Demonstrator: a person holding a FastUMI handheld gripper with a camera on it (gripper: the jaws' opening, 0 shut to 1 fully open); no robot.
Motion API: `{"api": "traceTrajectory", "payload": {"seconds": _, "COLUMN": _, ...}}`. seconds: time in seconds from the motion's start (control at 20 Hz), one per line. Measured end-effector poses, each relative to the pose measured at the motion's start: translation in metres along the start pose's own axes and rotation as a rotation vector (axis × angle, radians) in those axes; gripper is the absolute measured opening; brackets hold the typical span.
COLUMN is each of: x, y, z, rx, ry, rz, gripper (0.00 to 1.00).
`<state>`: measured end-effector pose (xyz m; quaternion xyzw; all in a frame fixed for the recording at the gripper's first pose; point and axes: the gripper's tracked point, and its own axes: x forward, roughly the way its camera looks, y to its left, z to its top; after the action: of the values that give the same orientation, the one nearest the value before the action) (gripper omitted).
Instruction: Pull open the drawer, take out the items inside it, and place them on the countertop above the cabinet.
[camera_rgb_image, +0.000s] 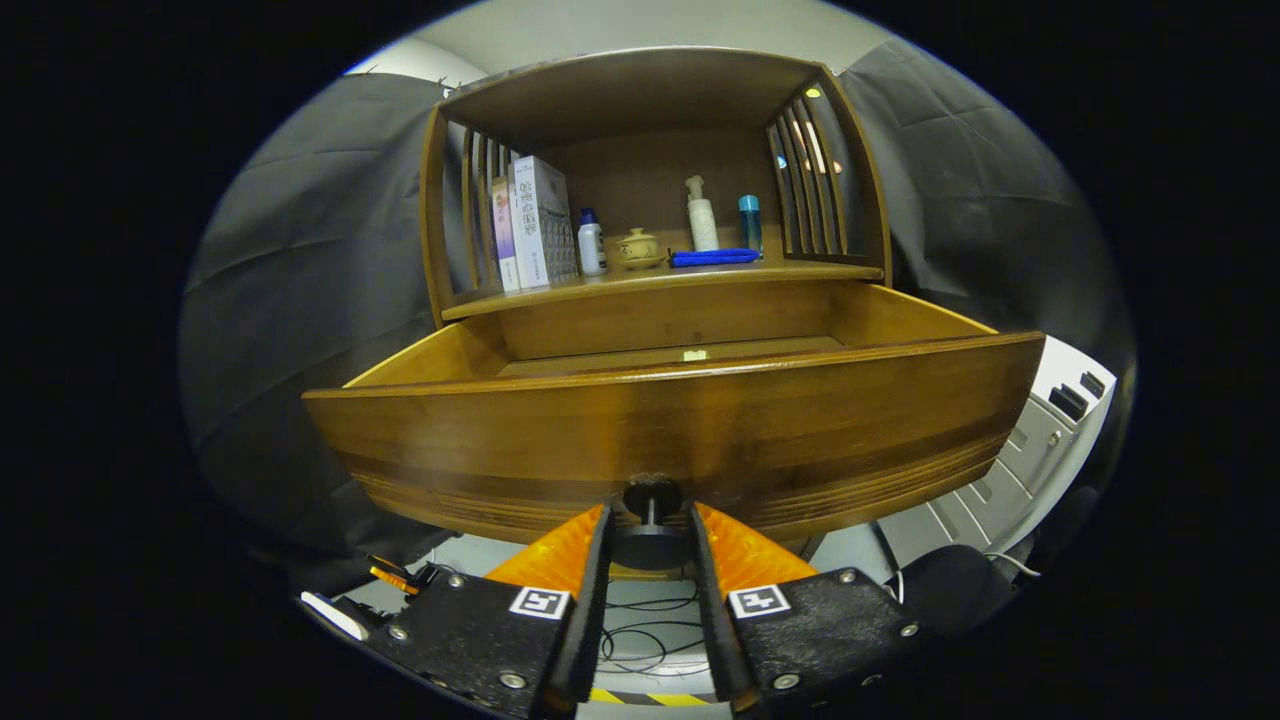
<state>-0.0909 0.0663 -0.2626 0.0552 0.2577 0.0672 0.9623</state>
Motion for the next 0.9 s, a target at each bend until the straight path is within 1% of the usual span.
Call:
{"api": "traceTrajectory", "payload": {"seconds": 0.1, "x": -0.01, "y": -0.008, "z": 0.015, "rx": 0.024, "ry": -0.058, "rz": -0.008, "gripper": 0.75}}
{"api": "traceTrajectory", "payload": {"seconds": 0.25, "x": -0.023, "y": -0.008, "z": 0.042, "rx": 0.057, "ry": -0.118, "rz": 0.027, "gripper": 0.96}}
{"api": "traceTrajectory", "payload": {"seconds": 0.35, "x": -0.031, "y": -0.011, "z": 0.071, "rx": 0.041, "ry": -0.167, "rz": 0.034, "gripper": 0.96}}
{"api": "traceTrajectory", "payload": {"seconds": 0.45, "x": -0.035, "y": -0.015, "z": 0.098, "rx": 0.012, "ry": -0.197, "rz": 0.017, "gripper": 0.96}}
{"api": "traceTrajectory", "payload": {"seconds": 0.6, "x": -0.03, "y": -0.017, "z": 0.131, "rx": -0.011, "ry": -0.19, "rz": -0.018, "gripper": 0.96}}
{"api": "traceTrajectory", "payload": {"seconds": 0.75, "x": -0.017, "y": -0.017, "z": 0.159, "rx": 0.016, "ry": -0.169, "rz": -0.043, "gripper": 0.95}}
{"api": "traceTrajectory", "payload": {"seconds": 0.9, "x": -0.001, "y": -0.008, "z": 0.181, "rx": 0.025, "ry": -0.146, "rz": -0.024, "gripper": 0.95}}
